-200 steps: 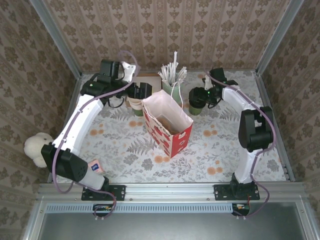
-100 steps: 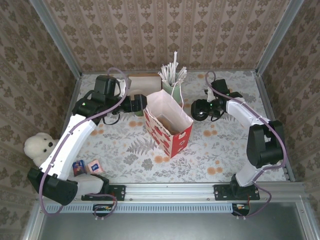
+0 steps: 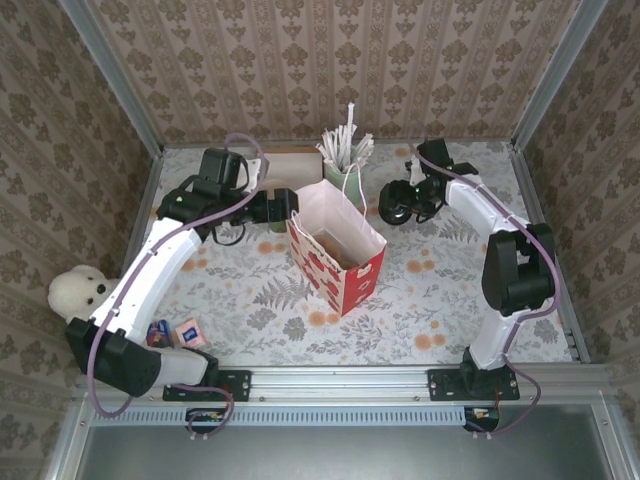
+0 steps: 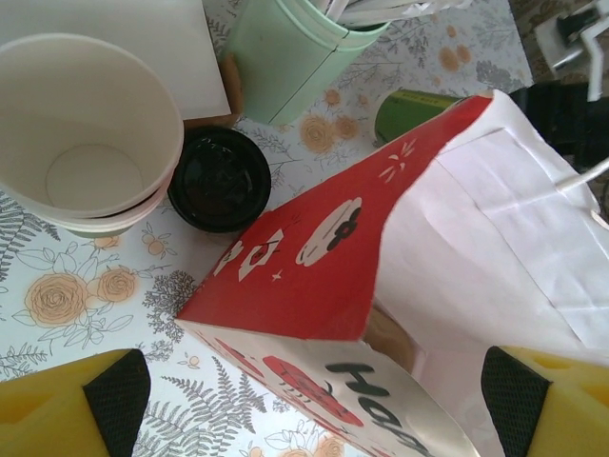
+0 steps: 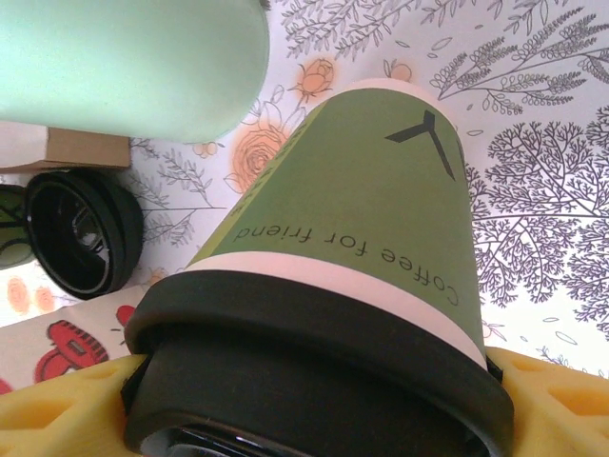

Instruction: Pack the takeout coffee

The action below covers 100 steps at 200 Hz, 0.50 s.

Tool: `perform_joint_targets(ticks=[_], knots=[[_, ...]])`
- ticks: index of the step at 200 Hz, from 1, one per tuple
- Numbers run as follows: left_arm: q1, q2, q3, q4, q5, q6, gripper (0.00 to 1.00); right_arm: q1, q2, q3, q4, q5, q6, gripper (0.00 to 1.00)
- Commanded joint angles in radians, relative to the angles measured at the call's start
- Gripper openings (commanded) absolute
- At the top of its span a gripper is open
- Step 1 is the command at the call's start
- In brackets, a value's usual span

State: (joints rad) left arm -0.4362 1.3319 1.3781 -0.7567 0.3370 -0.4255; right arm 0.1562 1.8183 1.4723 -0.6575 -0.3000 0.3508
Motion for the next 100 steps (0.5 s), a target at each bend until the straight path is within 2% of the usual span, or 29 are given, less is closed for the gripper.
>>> perform_joint_targets(ticks=[1,18,34,54,100], knots=[[0.011,0.022,0.048,-0.003,0.045,0.044,0.93,-0.004,0.021,0.074,-0.137,-0.039,-0.011,0.81],[0.011,0.018,0.056,0.0,0.081,0.077,0.94,-0.01,0.011,0.097,-0.211,-0.036,-0.031,0.81],[0.014,-0.009,0.046,0.006,0.068,0.101,0.95,-0.011,-0.011,0.097,-0.275,-0.035,-0.045,0.81],[0.026,-0.057,0.004,0.035,0.048,0.12,0.97,-0.013,-0.061,0.071,-0.345,-0.033,-0.046,0.81],[0.046,-0.125,-0.049,0.084,0.084,0.18,0.99,-0.012,-0.203,-0.029,-0.532,-0.064,-0.022,0.81]])
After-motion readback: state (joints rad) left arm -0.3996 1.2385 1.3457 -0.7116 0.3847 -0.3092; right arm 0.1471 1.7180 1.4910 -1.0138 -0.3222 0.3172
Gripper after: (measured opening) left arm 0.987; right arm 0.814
